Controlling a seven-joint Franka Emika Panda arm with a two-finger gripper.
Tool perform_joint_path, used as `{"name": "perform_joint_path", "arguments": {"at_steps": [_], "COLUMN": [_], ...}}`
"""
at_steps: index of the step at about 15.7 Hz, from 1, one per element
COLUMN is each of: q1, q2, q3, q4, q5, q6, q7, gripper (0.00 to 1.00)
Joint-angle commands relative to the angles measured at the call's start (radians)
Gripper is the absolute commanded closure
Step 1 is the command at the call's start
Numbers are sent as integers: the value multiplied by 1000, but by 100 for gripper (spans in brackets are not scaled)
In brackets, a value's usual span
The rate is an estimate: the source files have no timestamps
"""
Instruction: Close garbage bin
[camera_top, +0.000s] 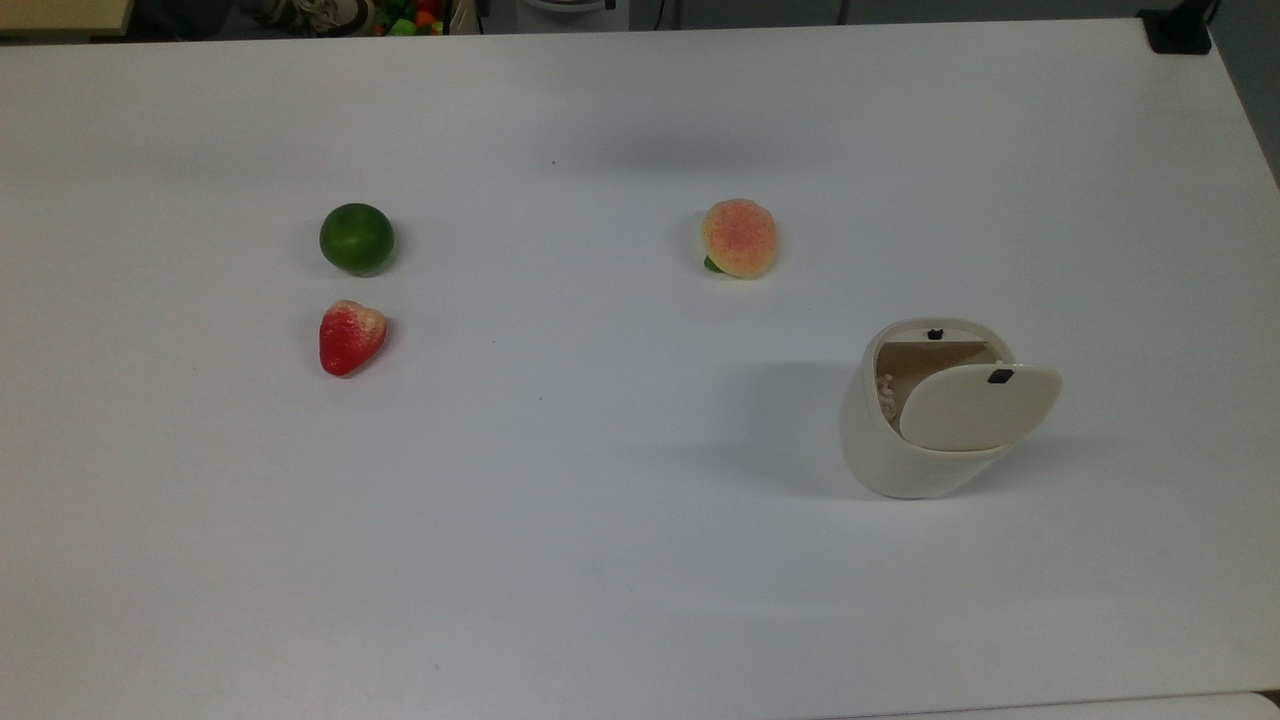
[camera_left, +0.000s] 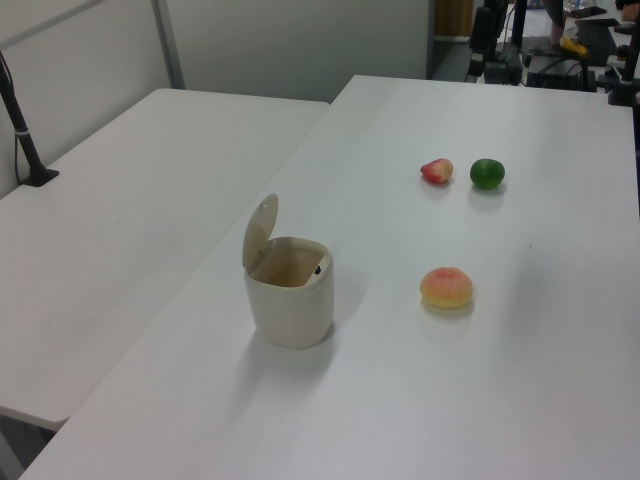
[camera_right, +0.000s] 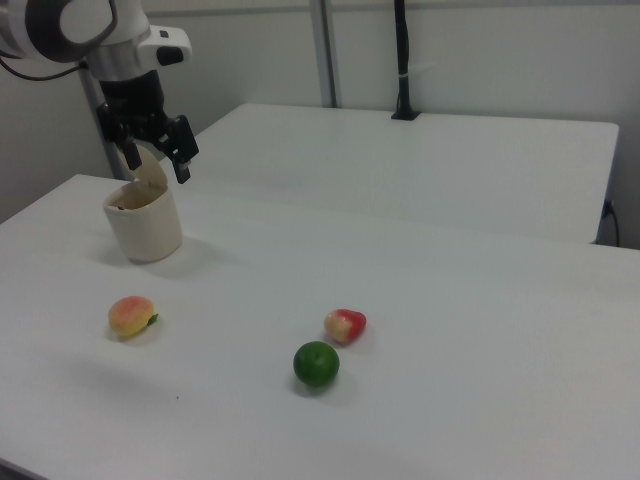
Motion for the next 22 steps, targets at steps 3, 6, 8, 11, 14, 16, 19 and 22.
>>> {"name": "perform_joint_path", "arguments": {"at_steps": [3, 6, 8, 11, 14, 16, 19, 22], "q1": [18, 20, 20, 18, 32, 35, 61, 64], "q2": [-4, 2, 6, 22, 42, 59, 59, 65], "q3": [-3, 2, 2, 3, 5, 5, 5, 5], "q4": [-20, -18, -17, -11, 6, 14, 19, 57], "q5": [7, 5, 5, 24, 24, 24, 24, 31], "q6": [17, 18, 18, 29, 34, 35, 32, 34], "q7": [-2, -4, -5, 5, 3, 2, 7, 10], "gripper": [0, 11, 29, 75, 95, 100, 100, 100]}}
